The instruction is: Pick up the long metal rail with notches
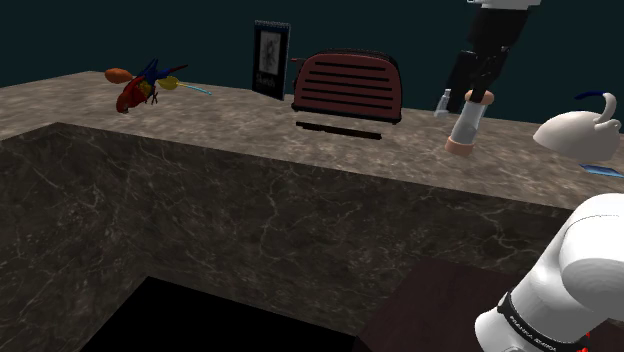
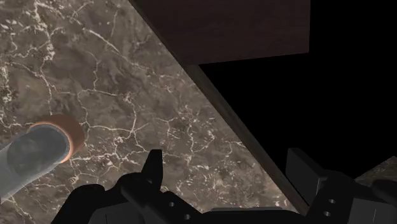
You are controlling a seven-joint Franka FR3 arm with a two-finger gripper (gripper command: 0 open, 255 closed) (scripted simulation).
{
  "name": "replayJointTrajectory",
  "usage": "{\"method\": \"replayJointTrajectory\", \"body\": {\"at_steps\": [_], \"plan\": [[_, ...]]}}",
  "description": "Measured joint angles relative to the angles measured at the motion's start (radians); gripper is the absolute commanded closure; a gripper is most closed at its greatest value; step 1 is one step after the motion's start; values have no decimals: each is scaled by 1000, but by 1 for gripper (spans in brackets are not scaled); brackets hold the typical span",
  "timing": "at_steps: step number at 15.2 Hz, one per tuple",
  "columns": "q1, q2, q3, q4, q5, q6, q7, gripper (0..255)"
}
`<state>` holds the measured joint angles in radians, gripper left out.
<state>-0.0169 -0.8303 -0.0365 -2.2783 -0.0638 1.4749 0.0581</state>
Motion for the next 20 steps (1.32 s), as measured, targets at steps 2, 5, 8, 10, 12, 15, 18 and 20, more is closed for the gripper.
{"method": "replayJointTrajectory", "body": {"at_steps": [2, 5, 8, 10, 12, 15, 18, 20], "plan": [[3, 14, -7, 4, -2, 11, -11, 0], [17, 90, -47, 11, -14, 89, -77, 0], [35, 174, -89, 35, -19, 159, -154, 0], [48, 236, -115, 48, -18, 214, -205, 0], [62, 303, -141, 79, -11, 256, -257, 0], [85, 409, -174, 124, 9, 323, -335, 0], [104, 521, -206, 187, 39, 376, -421, 0], [114, 591, -224, 233, 63, 401, -481, 0]]}}
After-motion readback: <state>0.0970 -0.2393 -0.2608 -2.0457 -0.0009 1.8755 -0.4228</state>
